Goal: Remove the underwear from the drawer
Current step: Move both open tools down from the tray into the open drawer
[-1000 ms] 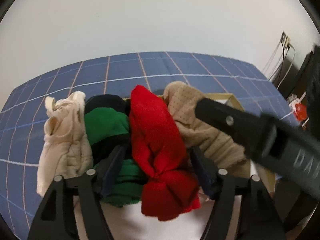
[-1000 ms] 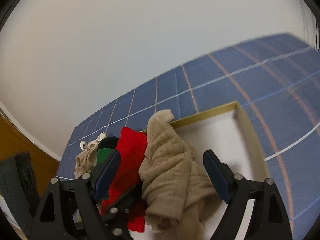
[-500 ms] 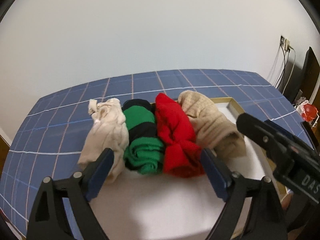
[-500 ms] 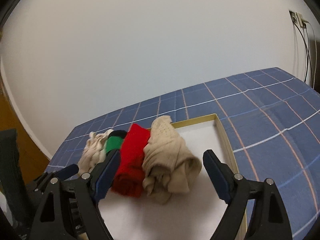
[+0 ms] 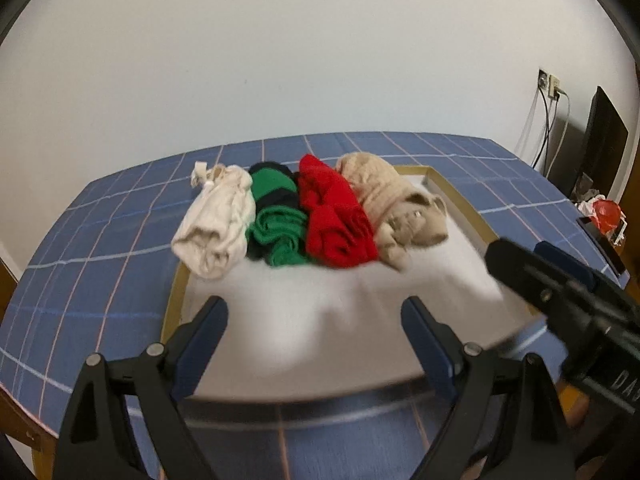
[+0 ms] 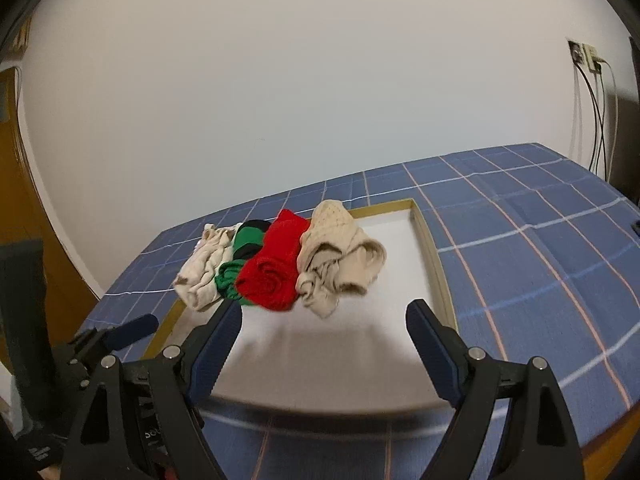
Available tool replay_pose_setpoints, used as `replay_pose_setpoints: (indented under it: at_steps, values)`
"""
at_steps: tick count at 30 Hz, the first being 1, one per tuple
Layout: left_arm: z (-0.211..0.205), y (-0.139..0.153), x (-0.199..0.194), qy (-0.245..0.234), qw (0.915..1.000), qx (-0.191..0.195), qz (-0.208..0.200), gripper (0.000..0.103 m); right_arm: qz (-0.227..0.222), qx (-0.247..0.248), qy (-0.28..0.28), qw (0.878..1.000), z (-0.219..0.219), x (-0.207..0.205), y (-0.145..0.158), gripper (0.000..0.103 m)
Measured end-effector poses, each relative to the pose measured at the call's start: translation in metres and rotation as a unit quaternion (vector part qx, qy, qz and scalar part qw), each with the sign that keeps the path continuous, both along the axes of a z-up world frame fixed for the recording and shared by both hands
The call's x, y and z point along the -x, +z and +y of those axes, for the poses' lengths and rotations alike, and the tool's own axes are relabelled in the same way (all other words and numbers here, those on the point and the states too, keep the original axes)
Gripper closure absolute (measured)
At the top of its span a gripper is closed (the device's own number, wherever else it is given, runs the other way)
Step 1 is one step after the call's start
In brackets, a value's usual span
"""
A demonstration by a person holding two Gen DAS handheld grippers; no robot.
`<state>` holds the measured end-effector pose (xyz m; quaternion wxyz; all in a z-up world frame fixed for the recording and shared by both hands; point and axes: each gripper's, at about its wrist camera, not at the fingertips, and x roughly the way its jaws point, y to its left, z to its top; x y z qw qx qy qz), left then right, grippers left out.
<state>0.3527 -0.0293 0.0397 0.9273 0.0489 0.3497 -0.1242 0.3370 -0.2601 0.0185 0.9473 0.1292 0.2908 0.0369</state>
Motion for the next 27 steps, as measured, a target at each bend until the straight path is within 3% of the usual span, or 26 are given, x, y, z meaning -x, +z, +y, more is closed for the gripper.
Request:
replay_pose_setpoints:
  at_steps: [12,20,27]
  values:
    - [0.000,-0.007,0.065,-0.007,0.9995,-0.018,-0.023,0.007,0.007,-0.011,0.012,1.000,-0.005,0.064,0.001,0.017]
    - [-0.002,-0.015,0.112,-0.031,0.9986,-0.035,-0.022,0.007,0.037,-0.010,0.030,0.999,-0.007,0.108,-0.008,0.017]
    - [-0.002,-0.036,0.140,-0.047,0.9985,-0.026,0.005,0.007,0.060,0.001,0.034,0.998,-0.004,0.146,-0.027,0.017]
